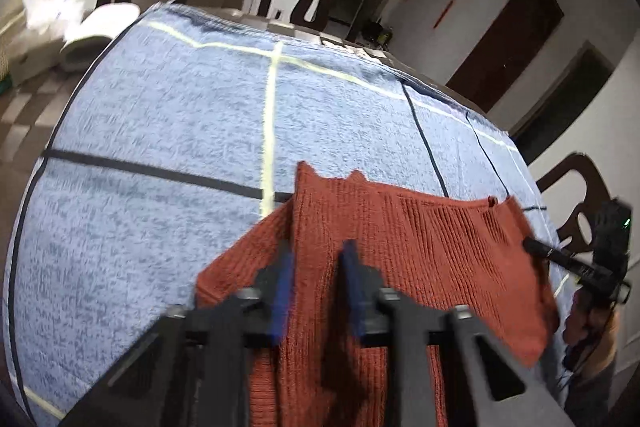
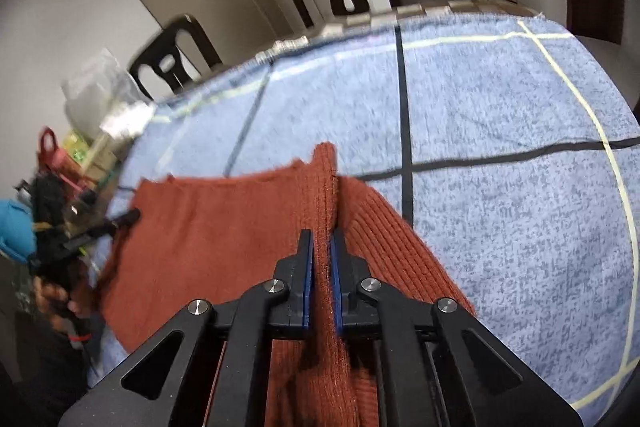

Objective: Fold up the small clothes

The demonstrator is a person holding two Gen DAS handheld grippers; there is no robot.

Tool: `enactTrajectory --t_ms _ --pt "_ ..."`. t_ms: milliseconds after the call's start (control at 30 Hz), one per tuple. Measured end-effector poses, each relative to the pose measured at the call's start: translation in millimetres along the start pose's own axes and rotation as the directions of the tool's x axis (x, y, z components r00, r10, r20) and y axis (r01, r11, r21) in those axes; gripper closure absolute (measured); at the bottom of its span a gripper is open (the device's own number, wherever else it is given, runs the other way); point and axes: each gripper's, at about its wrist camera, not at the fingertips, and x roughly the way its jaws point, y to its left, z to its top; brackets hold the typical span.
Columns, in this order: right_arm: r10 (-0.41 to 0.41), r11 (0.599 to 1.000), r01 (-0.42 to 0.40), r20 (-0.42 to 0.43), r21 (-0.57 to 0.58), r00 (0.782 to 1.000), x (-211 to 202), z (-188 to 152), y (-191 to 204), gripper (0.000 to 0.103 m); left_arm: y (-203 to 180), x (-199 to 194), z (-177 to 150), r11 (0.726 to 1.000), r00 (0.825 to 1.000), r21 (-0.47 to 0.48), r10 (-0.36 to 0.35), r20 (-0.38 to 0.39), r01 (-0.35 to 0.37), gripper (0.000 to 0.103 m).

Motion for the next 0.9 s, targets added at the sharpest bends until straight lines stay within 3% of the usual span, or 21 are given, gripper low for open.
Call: enactTrajectory --t_ms 167,367,433,633,767,900 --pt "-0.027 0.996 0.027 0.002 0.085 1.000 8.9 -6.6 -26.4 0.097 1.1 0.8 -5.4 0.999 0.999 0.014 0.029 0.044 -0.030 0.090" --pt "-0.044 0.996 0.044 -0.004 0.075 0.999 7.5 -4.5 -22.7 0.096 1.1 2.8 -6.9 0.999 0.997 0.021 0.032 0.070 -0.034 0.088" --pt "-0.053 0.996 0.054 -0.007 0.074 0.999 2.9 -4.3 -21.2 0.092 3.0 2.1 -6.3 0.999 0.997 0.009 0.035 0.071 -0.036 0.086" --pt "-0.088 0.995 0.090 0.059 -0.035 0.994 -39.3 -19.9 11.5 0.086 -2.4 -26.8 -9.9 0.998 0.993 0.017 0.057 0.102 -0.059 0.085" --pt "-0.085 0.986 0.094 0.072 -0.135 0.994 -59.6 -48.0 38.3 0.086 -23.5 -62.3 -28.9 0.992 0.986 0.100 0.059 0.158 -0.076 0.084" --pt "-0.104 0.975 0.109 0.036 -0.194 0.994 -50.7 -76.6 51.7 0.086 -48.1 -75.5 -60.1 0.988 0.987 0.157 -0.013 0.160 -0.012 0.078"
